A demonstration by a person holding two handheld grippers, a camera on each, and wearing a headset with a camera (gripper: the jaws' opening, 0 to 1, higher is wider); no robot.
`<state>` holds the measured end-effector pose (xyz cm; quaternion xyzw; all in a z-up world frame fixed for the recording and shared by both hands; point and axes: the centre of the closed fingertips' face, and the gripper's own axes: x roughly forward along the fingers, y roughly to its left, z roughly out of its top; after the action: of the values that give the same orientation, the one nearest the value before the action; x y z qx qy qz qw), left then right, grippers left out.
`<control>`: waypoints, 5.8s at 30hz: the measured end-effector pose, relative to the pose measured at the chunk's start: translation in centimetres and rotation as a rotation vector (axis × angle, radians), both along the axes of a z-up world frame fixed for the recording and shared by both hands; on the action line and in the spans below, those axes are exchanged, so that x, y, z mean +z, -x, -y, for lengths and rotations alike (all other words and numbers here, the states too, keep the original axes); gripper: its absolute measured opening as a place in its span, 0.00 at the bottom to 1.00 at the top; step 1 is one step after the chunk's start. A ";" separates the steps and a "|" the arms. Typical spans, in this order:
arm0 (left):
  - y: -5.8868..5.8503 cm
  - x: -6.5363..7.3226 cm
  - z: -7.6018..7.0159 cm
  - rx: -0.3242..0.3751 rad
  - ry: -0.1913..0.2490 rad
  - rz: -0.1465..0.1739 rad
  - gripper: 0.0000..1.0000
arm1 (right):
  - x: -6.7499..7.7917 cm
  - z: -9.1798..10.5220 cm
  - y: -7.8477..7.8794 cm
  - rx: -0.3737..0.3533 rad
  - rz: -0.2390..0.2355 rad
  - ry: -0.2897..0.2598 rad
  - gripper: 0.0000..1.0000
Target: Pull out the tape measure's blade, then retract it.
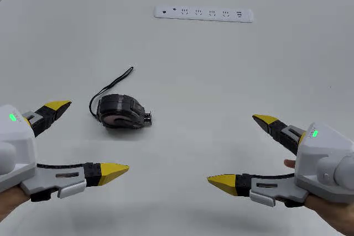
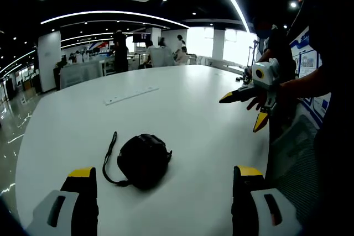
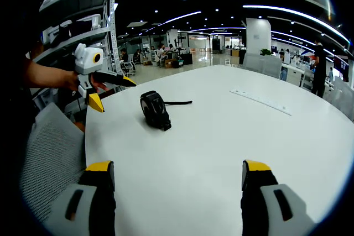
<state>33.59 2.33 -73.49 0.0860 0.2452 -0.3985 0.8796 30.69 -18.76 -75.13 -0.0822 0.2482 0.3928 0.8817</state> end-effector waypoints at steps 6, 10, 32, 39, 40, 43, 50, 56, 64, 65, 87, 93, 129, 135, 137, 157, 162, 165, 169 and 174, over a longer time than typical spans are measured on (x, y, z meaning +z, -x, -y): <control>0.0 -0.1 0.1 -0.005 -0.007 -0.002 1.00 | -0.1 0.0 0.0 0.008 -0.002 0.007 0.97; 0.0 -0.2 0.1 -0.008 -0.010 -0.005 1.00 | -0.2 0.0 0.0 0.013 -0.005 0.008 0.97; -1.7 -0.9 0.4 -0.084 -0.061 -0.019 0.96 | -0.5 -0.6 -1.8 0.099 -0.019 0.030 0.90; -2.1 -1.0 0.4 -0.106 -0.071 -0.023 0.93 | -0.7 -0.9 -1.9 0.123 -0.025 0.034 0.88; -2.2 -1.0 0.4 -0.112 -0.075 -0.023 0.91 | -0.7 -1.0 -1.9 0.131 -0.026 0.034 0.87; -2.6 -1.2 0.5 -0.150 -0.084 -0.021 0.88 | -0.8 -1.7 -2.3 0.170 -0.030 0.037 0.85; -3.0 -1.8 0.8 -0.202 -0.113 -0.029 0.82 | -0.8 -2.6 -3.0 0.216 -0.024 0.038 0.81; -3.3 -2.5 1.0 -0.252 -0.136 -0.057 0.75 | -1.1 -3.5 -3.5 0.261 -0.022 0.045 0.77; -4.0 -3.5 0.9 -0.317 -0.213 -0.068 0.65 | -1.7 -4.5 -3.9 0.320 -0.024 0.058 0.73; -4.1 -3.6 0.9 -0.322 -0.218 -0.067 0.65 | -1.8 -4.6 -4.0 0.326 -0.026 0.061 0.73; -5.5 -5.4 0.3 -0.477 -0.364 -0.101 0.41 | -3.2 -7.5 -6.1 0.497 -0.004 0.110 0.54; -5.9 -5.9 0.4 -0.517 -0.393 -0.108 0.36 | -3.3 -8.1 -6.3 0.530 0.001 0.123 0.49; -5.7 -6.9 0.7 -0.610 -0.467 -0.120 0.29 | -5.9 -13.0 -7.8 0.663 0.001 0.152 0.31; -5.8 -6.9 0.8 -0.607 -0.457 -0.130 0.29 | -6.3 -14.0 -7.9 0.667 -0.003 0.146 0.27; -5.7 -6.9 0.8 -0.609 -0.462 -0.129 0.29 | -6.4 -14.2 -7.9 0.670 -0.001 0.150 0.24; -5.7 -6.9 0.8 -0.592 -0.449 -0.139 0.29 | -7.4 -15.1 -8.0 0.714 0.020 0.186 0.13; -5.7 -6.9 0.7 -0.594 -0.451 -0.141 0.29 | -7.4 -15.1 -8.0 0.723 0.029 0.202 0.11; -5.7 -6.9 0.7 -0.592 -0.451 -0.140 0.29 | -7.4 -15.1 -8.0 0.724 0.031 0.211 0.11; -5.7 -6.9 0.6 -0.588 -0.451 -0.139 0.29 | -7.4 -15.1 -8.0 0.729 0.034 0.223 0.11; -5.7 -6.9 0.5 -0.583 -0.446 -0.140 0.29 | -7.2 -15.0 -8.1 0.732 0.037 0.226 0.11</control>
<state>39.33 1.84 -80.39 0.3141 0.3508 -0.5739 0.6700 38.79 -3.71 -82.34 -0.2691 0.2285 0.6502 0.6728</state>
